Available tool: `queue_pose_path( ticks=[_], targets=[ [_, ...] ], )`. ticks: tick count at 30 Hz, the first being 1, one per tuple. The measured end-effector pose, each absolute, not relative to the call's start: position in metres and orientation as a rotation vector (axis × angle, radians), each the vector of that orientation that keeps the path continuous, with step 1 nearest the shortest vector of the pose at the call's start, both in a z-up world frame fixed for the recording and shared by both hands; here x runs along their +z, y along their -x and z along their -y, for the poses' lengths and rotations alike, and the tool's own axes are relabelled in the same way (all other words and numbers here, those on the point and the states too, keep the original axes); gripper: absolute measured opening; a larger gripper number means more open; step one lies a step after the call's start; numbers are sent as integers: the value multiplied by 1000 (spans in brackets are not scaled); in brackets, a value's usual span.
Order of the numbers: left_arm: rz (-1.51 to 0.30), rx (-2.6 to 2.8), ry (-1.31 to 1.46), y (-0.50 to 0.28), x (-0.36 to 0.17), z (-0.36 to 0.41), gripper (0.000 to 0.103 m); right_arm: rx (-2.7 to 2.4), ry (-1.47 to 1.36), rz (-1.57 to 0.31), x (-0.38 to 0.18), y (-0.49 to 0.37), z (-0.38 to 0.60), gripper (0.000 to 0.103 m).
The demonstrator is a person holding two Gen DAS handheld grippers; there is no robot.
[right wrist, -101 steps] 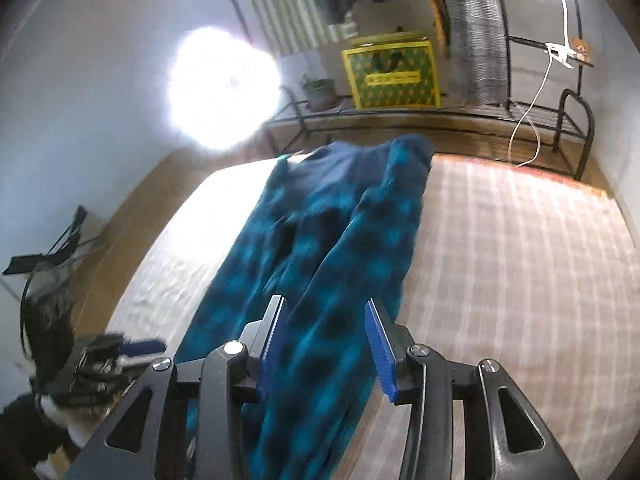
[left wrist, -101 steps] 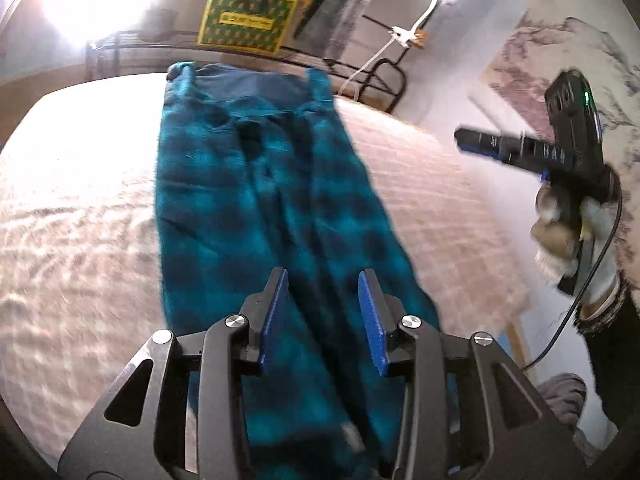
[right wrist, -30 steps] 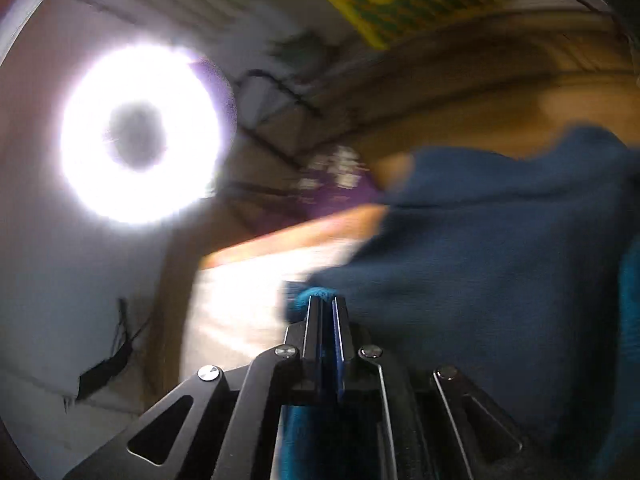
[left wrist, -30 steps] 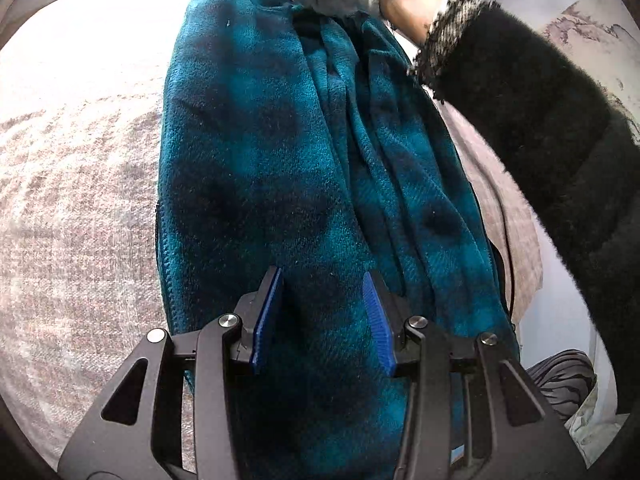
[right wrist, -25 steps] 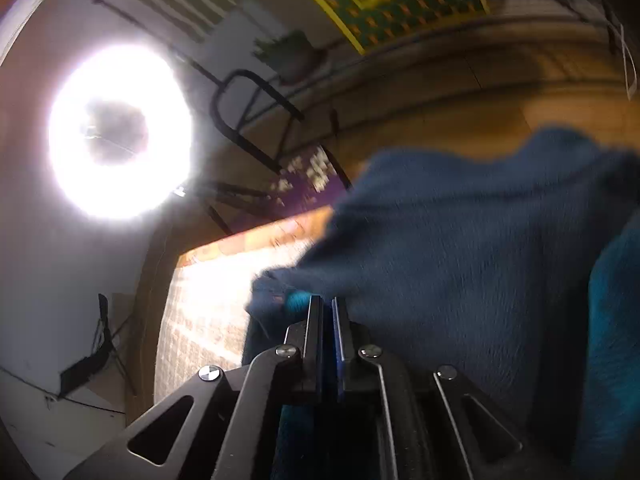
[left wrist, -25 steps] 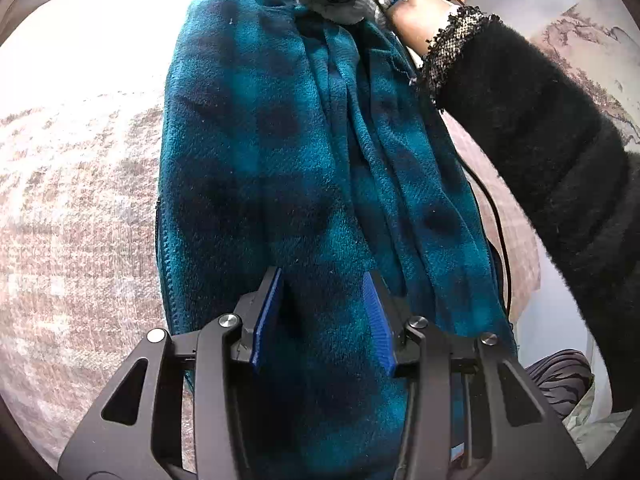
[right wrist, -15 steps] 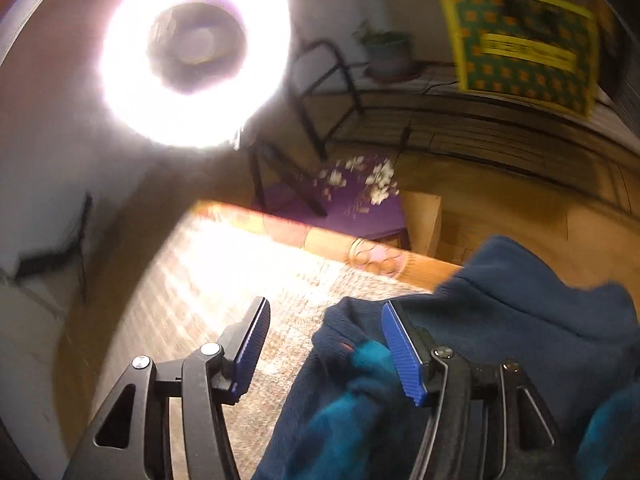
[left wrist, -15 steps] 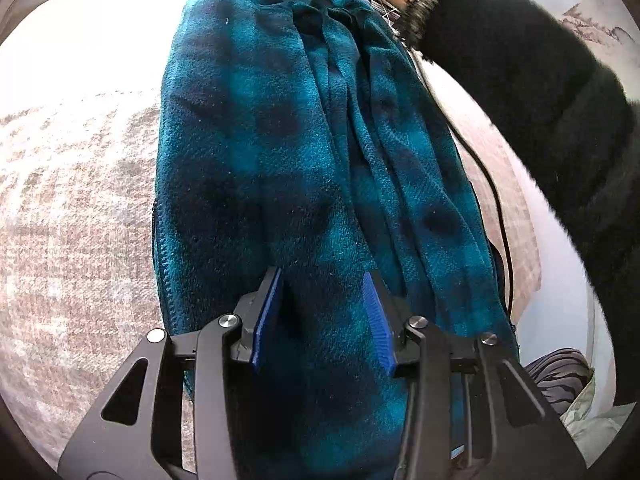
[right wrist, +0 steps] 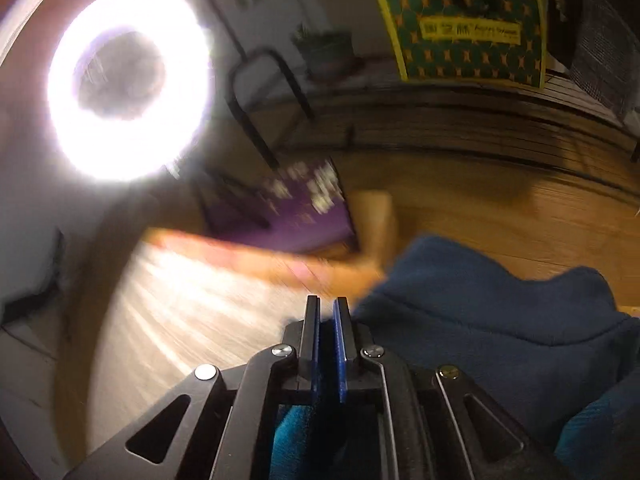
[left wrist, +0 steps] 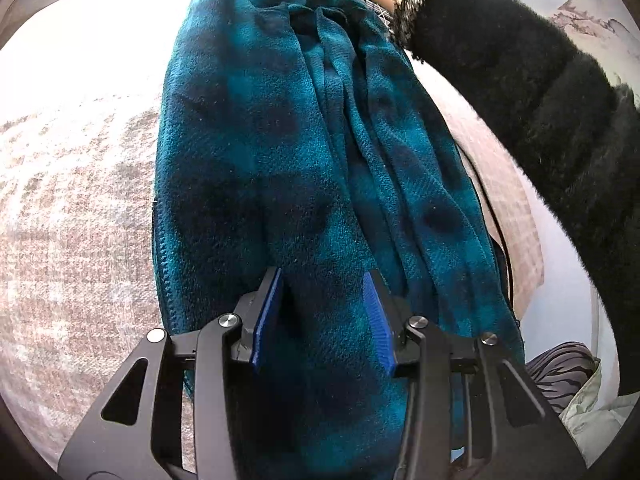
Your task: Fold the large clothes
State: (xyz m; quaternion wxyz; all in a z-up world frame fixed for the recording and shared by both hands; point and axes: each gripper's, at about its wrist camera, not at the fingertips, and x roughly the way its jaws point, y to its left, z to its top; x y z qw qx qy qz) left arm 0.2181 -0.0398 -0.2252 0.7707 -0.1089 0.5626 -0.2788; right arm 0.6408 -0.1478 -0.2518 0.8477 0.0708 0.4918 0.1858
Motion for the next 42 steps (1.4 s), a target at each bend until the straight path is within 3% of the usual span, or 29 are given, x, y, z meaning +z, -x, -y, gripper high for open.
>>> queue_pose_path(
  ticks=[1,4,5,8,11,21,26,34,38,42],
  targets=[
    [-1220,-603,233,-218,-225,41,42,397,-137,-1038,-254,-639,147,7],
    [-1218,-600,221,-217,-222,45,42,373,-194,-1034,-251,-637,163,31],
    [-1215,-600,216,-217,-222,46,43,368,-216,-1022,-246,-634,171,32],
    [-1207,-618,205,-213,-220,52,51,387,-243,-984,-222,-614,191,33],
    [-1208,-626,208,-208,-217,56,51,400,-255,-959,-196,-585,211,38],
    [-1058,-630,307,-187,-174,25,51,455,-249,-847,-91,-427,267,39],
    [-928,-581,319,-171,-150,-6,51,456,-240,-765,-38,-327,293,42],
    [-886,-533,344,-134,-125,-45,51,414,-194,-650,35,-167,326,43],
    [-834,-537,340,-107,-96,-56,51,402,-220,-602,49,-94,340,48],
    [-839,-560,343,-83,-90,-52,52,389,-216,-618,19,-35,337,49]
  ],
)
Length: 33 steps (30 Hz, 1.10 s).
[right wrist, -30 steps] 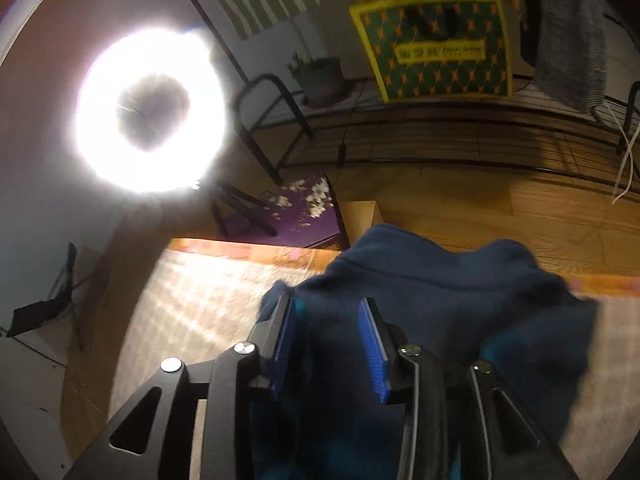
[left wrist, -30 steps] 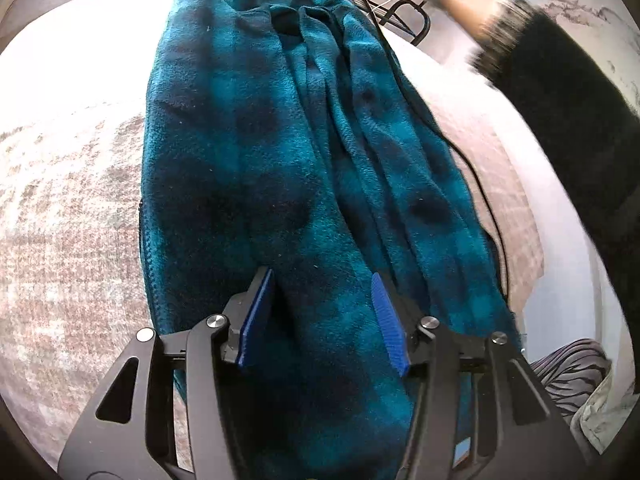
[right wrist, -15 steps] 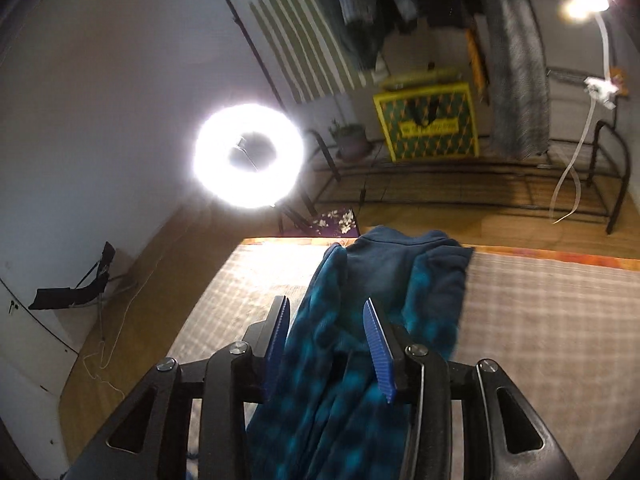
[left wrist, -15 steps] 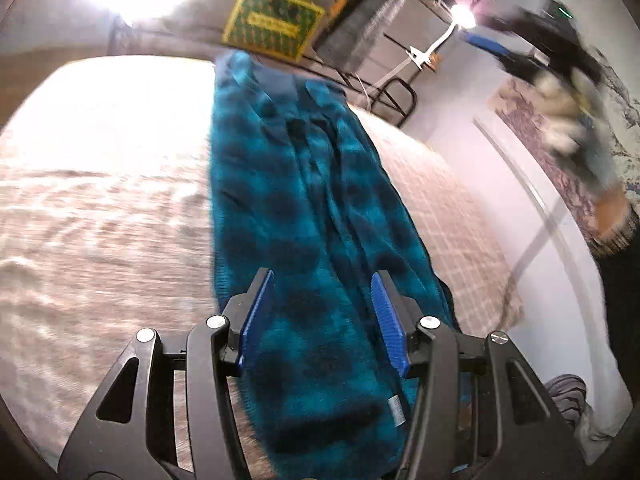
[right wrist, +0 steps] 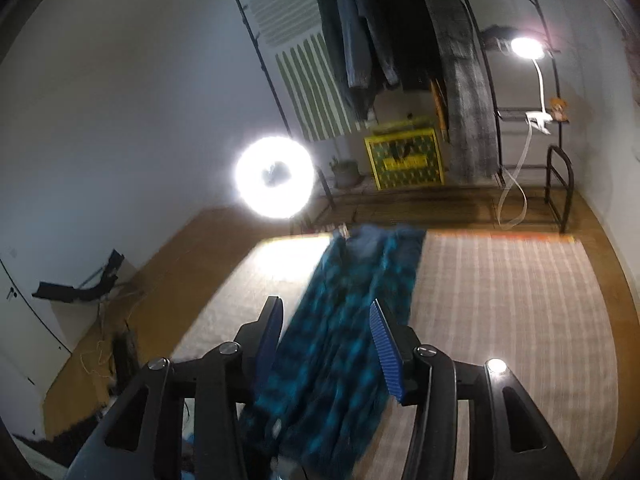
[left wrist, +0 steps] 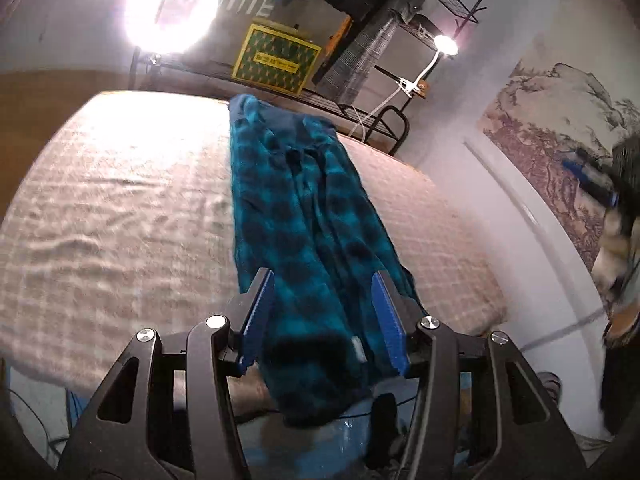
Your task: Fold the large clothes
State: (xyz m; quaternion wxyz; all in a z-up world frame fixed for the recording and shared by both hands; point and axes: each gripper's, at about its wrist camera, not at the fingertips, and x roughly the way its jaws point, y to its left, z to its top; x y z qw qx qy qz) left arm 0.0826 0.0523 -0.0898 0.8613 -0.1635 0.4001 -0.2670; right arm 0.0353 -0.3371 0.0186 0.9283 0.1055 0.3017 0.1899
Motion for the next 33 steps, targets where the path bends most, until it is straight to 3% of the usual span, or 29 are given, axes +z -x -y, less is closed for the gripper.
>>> queue_pose_path(
  ticks=[4,12,25,26,27,29,33],
  targets=[
    [-918,-613,393,-70,-110,-27,52,367,-278,-724,-64,5,326,48],
    [-1038,-658,370,-63,-159,47,52,289,-332,-974,-187,-8,311,50],
    [-1161,-669,282,-81,-210,101,52,344,-407,-1065,-267,-28,312,59],
    [-1156,-675,288,-80,-212,102,45,354,-418,-1068,-273,-30,312,61],
    [-1157,-672,293,-80,-215,102,30,368,-435,-1072,-279,-31,313,61],
    [-1166,-670,324,-83,-219,99,15,402,-473,-1087,-287,-33,314,61],
    [-1153,-701,433,-82,-216,84,9,462,-484,-1082,-291,-36,311,61]
  ],
)
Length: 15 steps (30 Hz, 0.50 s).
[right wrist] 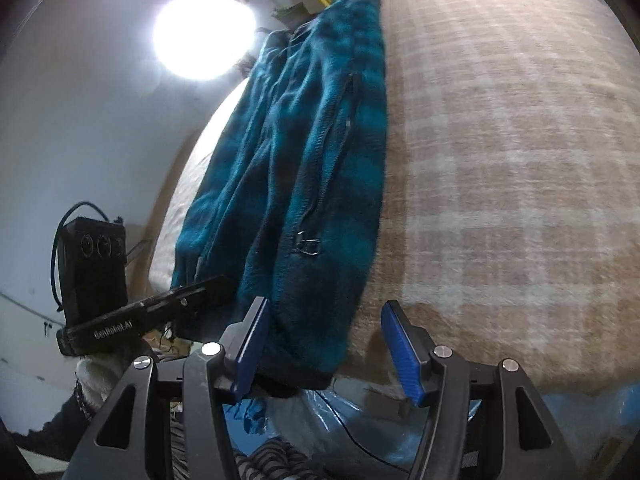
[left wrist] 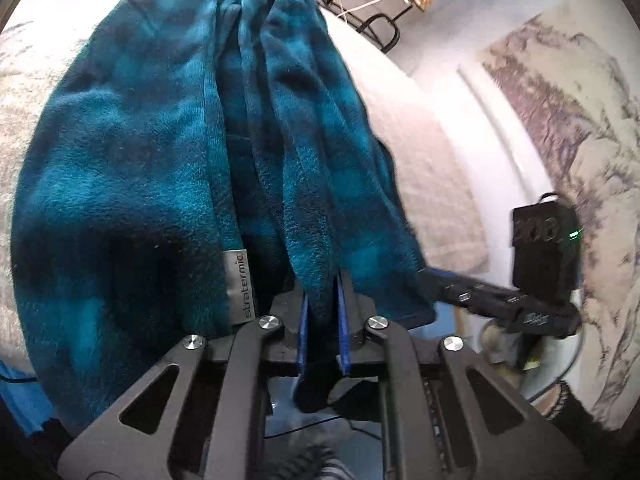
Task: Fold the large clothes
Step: 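Grasp the shirt hem with the left gripper while the right gripper grasps the hem edge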
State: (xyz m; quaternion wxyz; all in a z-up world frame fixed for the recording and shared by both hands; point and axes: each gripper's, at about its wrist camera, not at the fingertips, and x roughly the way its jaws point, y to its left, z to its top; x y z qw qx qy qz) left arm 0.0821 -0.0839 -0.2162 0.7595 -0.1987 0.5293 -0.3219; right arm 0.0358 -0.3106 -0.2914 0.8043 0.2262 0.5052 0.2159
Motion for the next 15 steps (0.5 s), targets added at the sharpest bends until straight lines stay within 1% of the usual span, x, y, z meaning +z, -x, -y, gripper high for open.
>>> queue_pose_path(
  ticks=[3,4,5,6,7,9,11,13,15],
  targets=[
    [-1137,-724,468,-79,-208,78,6,485,-451,-1103,-298,-37,300,56],
    [-1136,-738,505,-78,-205,76,6,494,-442,-1101,-298,-38,297,37],
    [-1133,-751,548,-78,-203,72,6,520,-445,-1107,-297,-38,295,24],
    [-1123,-762,597,-77,-199,68,6,542,-461,-1119,-297,-39,294,23],
    [-1104,-774,645,-75,-195,62,6,543,-475,-1110,-293,-37,295,17],
    [-1079,-783,679,-72,-196,55,5,544,-481,-1074,-281,-32,302,14],
    [-1123,-724,565,-68,-213,59,4,527,-456,-1070,-277,-28,308,13],
    [-1197,-691,532,-66,-242,63,4,483,-370,-1114,-284,-27,299,13],
    [-1175,-693,524,-62,-244,62,4,444,-257,-1134,-288,-24,285,13]
  ],
)
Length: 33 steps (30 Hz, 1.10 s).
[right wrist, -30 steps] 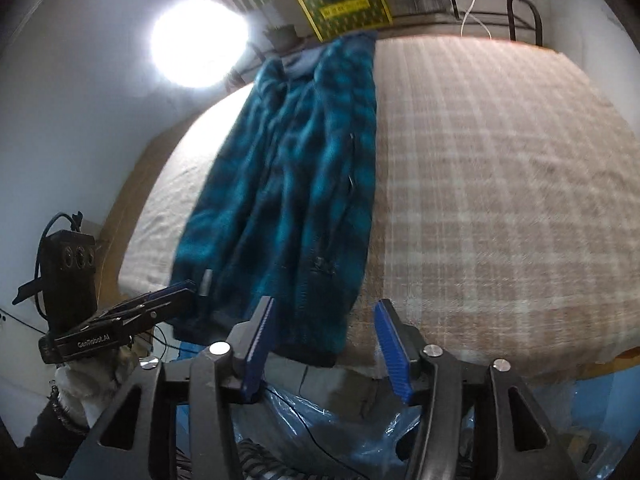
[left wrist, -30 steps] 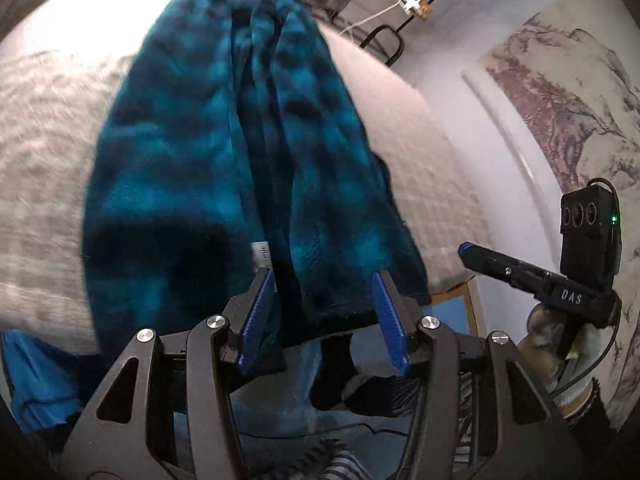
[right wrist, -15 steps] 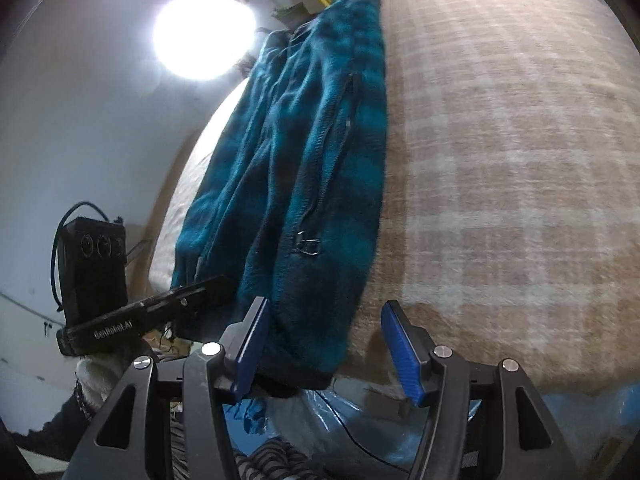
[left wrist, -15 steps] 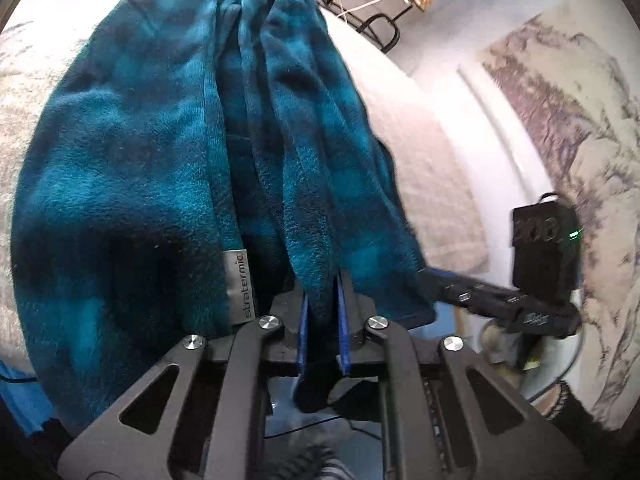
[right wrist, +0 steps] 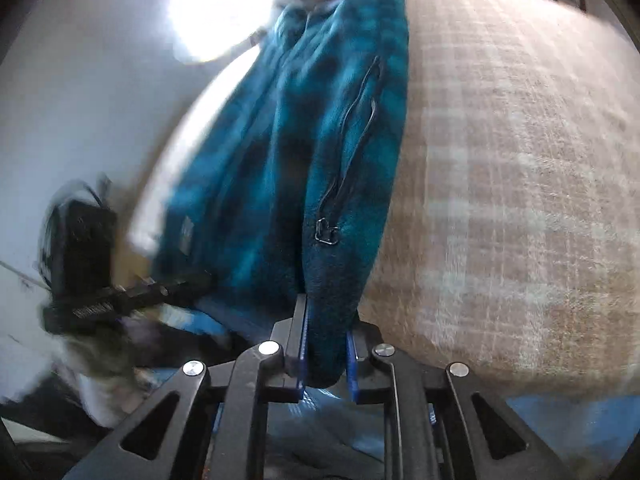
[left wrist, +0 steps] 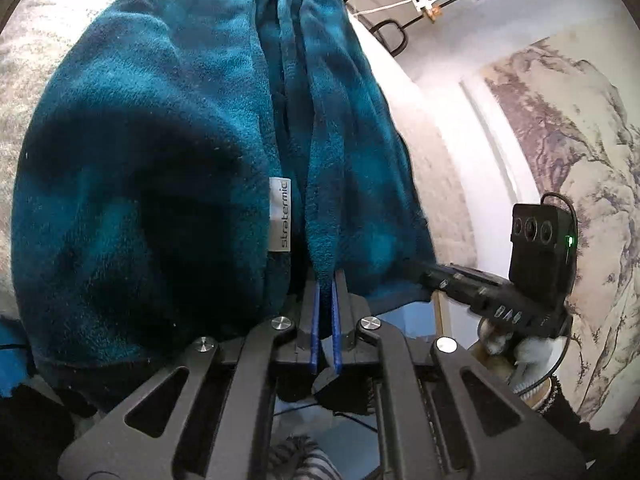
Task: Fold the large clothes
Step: 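Grasp the shirt hem with the left gripper while the right gripper grasps the hem edge, then lift the hem with both grippers and fold it toward the collar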
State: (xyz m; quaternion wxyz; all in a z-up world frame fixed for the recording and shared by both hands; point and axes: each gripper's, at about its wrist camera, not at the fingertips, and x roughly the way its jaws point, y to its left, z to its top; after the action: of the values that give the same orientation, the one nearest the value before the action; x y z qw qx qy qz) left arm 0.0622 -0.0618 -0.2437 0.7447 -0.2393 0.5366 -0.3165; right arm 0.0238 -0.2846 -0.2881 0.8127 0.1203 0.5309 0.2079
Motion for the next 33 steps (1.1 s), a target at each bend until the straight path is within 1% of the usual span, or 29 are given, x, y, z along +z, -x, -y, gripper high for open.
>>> queue_pose_path(
  ticks=[1,3,5,6,8,9,12,15,16,19,20,21,22,23,25,26,28,29,32,33],
  targets=[
    [-1168,-693,508,-62,-241,62,4,426,-150,-1106,-281,-19,272,13],
    [-1150,-698,458,-58,-230,63,4,427,-126,-1099,-277,-18,270,17],
    [-1147,-708,416,-53,-217,62,5,390,-99,-1090,-263,-15,270,36],
    [-1143,-711,388,-49,-208,57,5,390,-99,-1090,-263,-15,270,39],
    [-1119,-735,372,-43,-193,51,6,339,-49,-1019,-249,-11,272,40],
    [-1093,-735,357,-37,-184,42,10,328,-32,-983,-243,-8,271,40],
    [-1007,-676,311,-29,-163,16,12,322,13,-885,-226,-7,260,39],
    [-969,-582,264,-43,-166,-4,13,381,85,-823,-217,-15,236,39],
    [-970,-558,255,-50,-169,-9,12,392,107,-815,-217,-20,233,37],
    [-963,-534,240,-65,-177,-12,13,397,131,-848,-230,-46,217,32],
    [-961,-529,236,-70,-181,-11,13,470,98,-941,-248,-60,209,32],
    [-959,-525,232,-72,-183,-12,13,470,98,-941,-248,-60,209,32],
    [-958,-520,231,-76,-185,-12,13,558,61,-1025,-263,-64,199,33],
    [-955,-517,233,-78,-184,-13,13,577,77,-1042,-271,-61,190,34],
    [-944,-514,249,-85,-185,-12,13,586,222,-971,-267,-42,173,32],
    [-947,-525,260,-89,-187,-11,13,637,227,-970,-262,-35,172,27],
    [-969,-545,243,-93,-195,-1,13,677,167,-973,-254,-30,179,28],
    [-982,-559,229,-91,-199,4,13,634,142,-943,-247,-27,188,28],
    [-1020,-562,87,-84,-221,23,13,604,117,-937,-246,-29,198,29],
    [-1032,-564,70,-79,-233,26,14,576,108,-938,-246,-29,205,29]
  ],
)
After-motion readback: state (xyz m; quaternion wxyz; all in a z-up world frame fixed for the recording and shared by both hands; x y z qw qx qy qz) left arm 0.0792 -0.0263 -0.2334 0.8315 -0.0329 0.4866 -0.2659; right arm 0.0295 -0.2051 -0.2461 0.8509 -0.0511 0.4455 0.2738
